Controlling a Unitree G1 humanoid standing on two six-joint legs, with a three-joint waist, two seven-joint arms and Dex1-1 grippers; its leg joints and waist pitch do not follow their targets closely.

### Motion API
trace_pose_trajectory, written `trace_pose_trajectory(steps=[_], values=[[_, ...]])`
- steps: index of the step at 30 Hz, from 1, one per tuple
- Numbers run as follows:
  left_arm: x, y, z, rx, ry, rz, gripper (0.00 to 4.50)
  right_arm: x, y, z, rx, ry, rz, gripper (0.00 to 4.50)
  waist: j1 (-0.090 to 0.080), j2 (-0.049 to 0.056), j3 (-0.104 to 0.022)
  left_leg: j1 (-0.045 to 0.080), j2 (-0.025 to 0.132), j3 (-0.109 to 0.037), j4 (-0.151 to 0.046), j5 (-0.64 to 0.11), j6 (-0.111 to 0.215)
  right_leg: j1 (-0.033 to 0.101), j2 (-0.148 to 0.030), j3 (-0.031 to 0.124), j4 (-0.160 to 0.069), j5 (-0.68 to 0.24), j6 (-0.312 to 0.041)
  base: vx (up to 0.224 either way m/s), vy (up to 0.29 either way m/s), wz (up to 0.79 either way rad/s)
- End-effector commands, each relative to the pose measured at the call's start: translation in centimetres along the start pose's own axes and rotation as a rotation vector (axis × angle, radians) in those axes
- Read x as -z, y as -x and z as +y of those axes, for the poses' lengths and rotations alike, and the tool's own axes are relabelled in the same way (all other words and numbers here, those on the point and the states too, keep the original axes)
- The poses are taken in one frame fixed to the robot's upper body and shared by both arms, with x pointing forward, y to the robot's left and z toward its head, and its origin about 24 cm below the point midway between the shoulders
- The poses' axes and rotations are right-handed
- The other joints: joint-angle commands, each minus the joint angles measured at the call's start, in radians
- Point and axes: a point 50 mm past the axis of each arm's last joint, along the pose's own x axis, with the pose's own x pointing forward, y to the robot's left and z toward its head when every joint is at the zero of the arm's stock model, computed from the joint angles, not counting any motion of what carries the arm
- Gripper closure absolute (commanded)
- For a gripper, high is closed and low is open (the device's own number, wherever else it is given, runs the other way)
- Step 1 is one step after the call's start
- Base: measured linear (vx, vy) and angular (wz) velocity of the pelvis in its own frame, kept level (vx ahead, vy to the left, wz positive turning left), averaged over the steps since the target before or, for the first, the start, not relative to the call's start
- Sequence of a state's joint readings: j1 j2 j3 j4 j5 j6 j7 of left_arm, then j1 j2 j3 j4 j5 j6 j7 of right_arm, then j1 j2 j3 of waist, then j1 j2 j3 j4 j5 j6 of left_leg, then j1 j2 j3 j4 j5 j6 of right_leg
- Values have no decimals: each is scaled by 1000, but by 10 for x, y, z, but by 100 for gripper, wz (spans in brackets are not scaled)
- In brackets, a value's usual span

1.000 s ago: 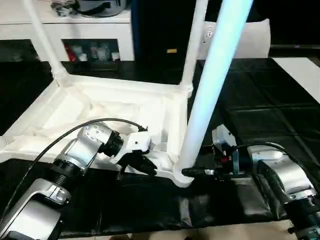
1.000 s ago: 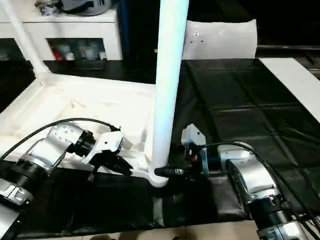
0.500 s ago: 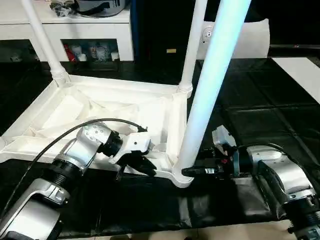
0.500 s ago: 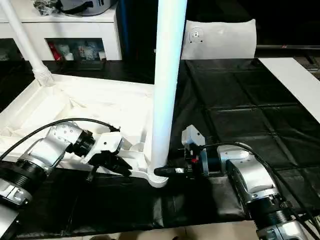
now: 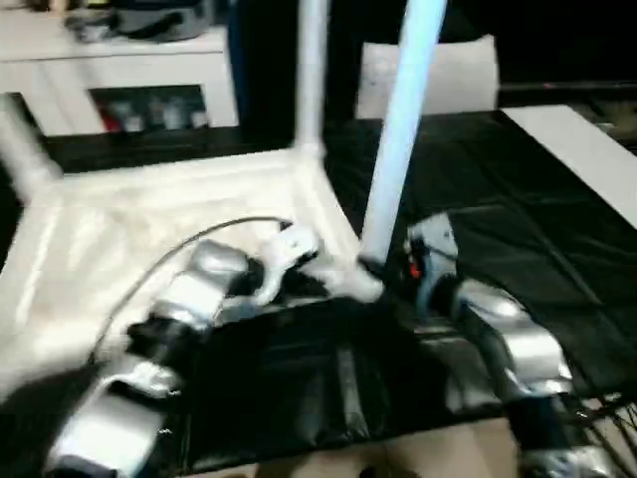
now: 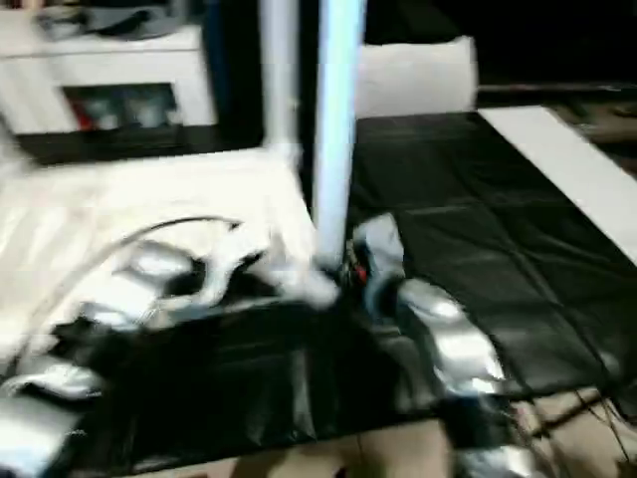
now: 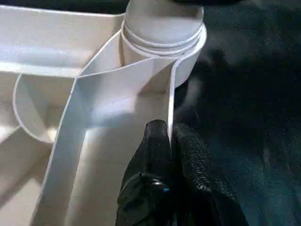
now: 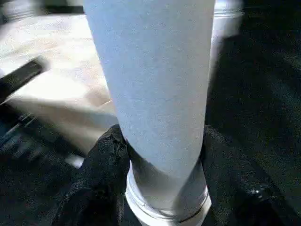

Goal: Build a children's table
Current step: Rotate leg to tighten

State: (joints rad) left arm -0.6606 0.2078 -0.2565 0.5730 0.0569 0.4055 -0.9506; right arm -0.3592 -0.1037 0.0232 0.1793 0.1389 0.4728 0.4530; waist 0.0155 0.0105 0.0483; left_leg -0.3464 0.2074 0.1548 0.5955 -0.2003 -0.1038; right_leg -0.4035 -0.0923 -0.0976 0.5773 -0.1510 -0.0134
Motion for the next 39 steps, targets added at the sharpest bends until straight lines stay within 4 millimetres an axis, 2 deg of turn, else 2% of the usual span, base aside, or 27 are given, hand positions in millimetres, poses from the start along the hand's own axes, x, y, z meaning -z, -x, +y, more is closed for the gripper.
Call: trace_pose_trajectory(steps=[1, 3, 4, 5, 9, 10, 12, 17, 20, 21, 22, 23, 25, 26, 27, 28, 29, 33, 34, 39], values=[[-28, -15, -7, -43, 11, -100, 450, 8, -20, 33, -45, -49, 46, 257, 1, -6, -62, -6, 0, 5, -73, -228, 19, 46, -43, 29, -90, -487, -103, 0, 0, 0], [-36, -23, -9, -138, 57, -134, 450, 4, -31, 44, 6, -87, 16, 257, -1, -4, -65, -8, 0, 5, -73, -215, 31, 50, -42, 30, -85, -452, -117, 0, 0, 0], [-38, -24, -9, -148, 63, -138, 450, 2, -32, 46, 3, -85, 8, 257, -2, -4, -65, -9, 2, 7, -73, -205, 37, 48, -42, 34, -82, -418, -129, 0, 0, 0], [-39, -25, -10, -154, 61, -141, 450, 1, -33, 48, 4, -76, -1, 201, 0, -2, -66, -8, 2, 7, -72, -198, 41, 49, -41, 34, -81, -401, -134, 0, 0, 0], [-39, -25, -12, -151, 33, -140, 450, -5, -31, 48, 20, -76, -41, 166, 4, -3, -69, -13, 4, 9, -73, -144, 61, 58, -40, 40, -65, -274, -171, 0, 0, 0], [-37, -23, -12, -138, 9, -131, 450, -6, -29, 46, 16, -61, -52, 166, 5, -2, -69, -12, 5, 8, -74, -142, 63, 59, -40, 40, -64, -267, -174, 0, 0, 0], [-33, -21, -12, -120, -10, -116, 450, -7, -26, 42, 10, -30, -66, 137, 6, -2, -70, -14, 5, 10, -73, -128, 67, 63, -41, 42, -60, -236, -184, 0, 0, 0], [-19, -11, -14, -25, -66, -72, 450, -5, -5, 27, -117, 37, -81, 97, 8, -4, -69, -15, 8, 10, -73, -124, 85, 67, -42, 44, -58, -219, -192, 0, 0, 0], [-12, -4, -15, 59, -113, -55, 450, -3, 10, 16, -211, 90, -60, 90, 13, -1, -67, -11, 10, 9, -74, -146, 86, 67, -41, 42, -61, -244, -192, 0, 0, 0], [-10, -1, -16, 94, -123, -52, 450, -2, 15, 12, -249, 118, -48, 58, 15, -2, -66, -12, 10, 10, -73, -155, 88, 67, -43, 43, -61, -253, -193, 0, 0, 0], [-8, 1, -17, 124, -130, -50, 450, -1, 20, 9, -280, 142, -37, 50, 16, 1, -66, -11, 12, 12, -73, -164, 88, 63, -44, 44, -63, -265, -193, 0, 0, 0], [-6, 4, -18, 170, -161, -41, 450, 0, 26, 5, -324, 161, -24, 50, 17, -2, -65, -10, 11, 13, -73, -170, 88, 63, -43, 44, -65, -276, -191, 0, 0, 0], [1, 14, -21, 283, -232, 6, 450, 0, 39, -5, -425, 174, 13, 50, 22, -1, -64, -9, 11, 10, -75, -191, 84, 63, -44, 43, -68, -318, -180, 0, 0, 0], [1, 14, -21, 283, -232, 6, 450, 0, 39, -5, -425, 174, 13, 50, 22, -2, -63, -10, 13, 10, -76, -195, 85, 63, -44, 44, -69, -323, -178, 0, 0, 0], [3, 17, -21, 318, -252, 17, 450, 0, 42, -8, -456, 181, 27, 50, 25, 2, -63, -5, 15, 10, -76, -199, 82, 57, -44, 44, -68, -315, -188, 0, 0, 0], [5, 21, -21, 345, -255, 32, 450, 0, 45, -10, -488, 192, 41, 50, 24, -2, -63, -4, 15, 12, -76, -205, 83, 55, -43, 45, -69, -313, -191, 0, 0, 0], [7, 24, -21, 385, -281, 47, 450, 0, 48, -12, -528, 211, 61, 50, 28, 1, -64, -4, 17, 11, -76, -204, 80, 57, -45, 46, -64, -304, -200, 0, 0, 0], [14, 36, -21, 502, -355, 112, 450, -2, 56, -15, -657, 249, 102, 50, 42, -1, -65, -2, 20, 12, -77, -198, 75, 58, -46, 48, -59, -284, -209, 0, 0, 0], [15, 39, -22, 534, -363, 123, 450, -3, 57, -15, -689, 240, 109, 67, 43, -4, -64, -4, 19, 12, -78, -192, 76, 59, -46, 47, -58, -281, -209, 0, 0, 0], [15, 44, -22, 591, -396, 153, 450, -4, 58, -15, -756, 238, 128, 104, 47, -5, -65, -6, 20, 13, -76, -174, 74, 59, -47, 46, -56, -295, -208, 0, 0, 0]])
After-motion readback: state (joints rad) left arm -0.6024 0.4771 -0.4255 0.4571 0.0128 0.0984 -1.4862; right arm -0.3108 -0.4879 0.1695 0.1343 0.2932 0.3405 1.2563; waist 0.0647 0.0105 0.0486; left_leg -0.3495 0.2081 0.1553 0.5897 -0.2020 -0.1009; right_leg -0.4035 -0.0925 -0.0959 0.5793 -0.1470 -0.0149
